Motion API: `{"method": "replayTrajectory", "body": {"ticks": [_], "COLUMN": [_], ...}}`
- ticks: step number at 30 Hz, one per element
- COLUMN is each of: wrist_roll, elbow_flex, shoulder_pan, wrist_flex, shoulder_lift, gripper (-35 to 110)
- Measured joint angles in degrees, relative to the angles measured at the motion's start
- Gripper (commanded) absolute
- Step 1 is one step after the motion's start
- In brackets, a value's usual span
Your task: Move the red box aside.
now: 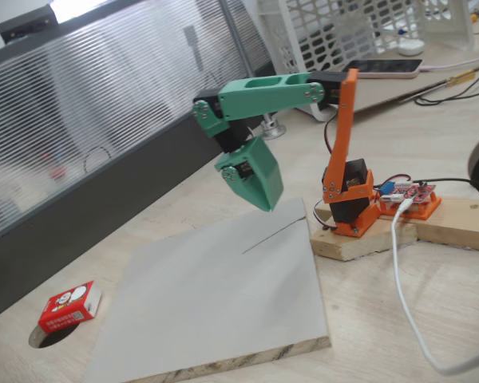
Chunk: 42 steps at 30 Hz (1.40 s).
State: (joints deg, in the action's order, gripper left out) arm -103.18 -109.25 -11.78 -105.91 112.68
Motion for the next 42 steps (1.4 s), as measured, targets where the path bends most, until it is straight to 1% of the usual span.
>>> {"method": "replayTrajectory", "body": {"ticks": [5,10,22,32,42], "wrist_roll": [0.0,0.0,0.0,0.0,0.0], "elbow_flex": [-13.62,-21.01,-21.71,-29.18,-29.53], "shoulder_pan": [-0.09,-0.09,-0.09,-0.09,-0.18], "wrist_flex": [7.03,8.44,8.17,8.26,8.26], "shoulder_lift": [9.05,15.73,18.28,22.41,22.41], "gripper": [4,4,4,4,4]}}
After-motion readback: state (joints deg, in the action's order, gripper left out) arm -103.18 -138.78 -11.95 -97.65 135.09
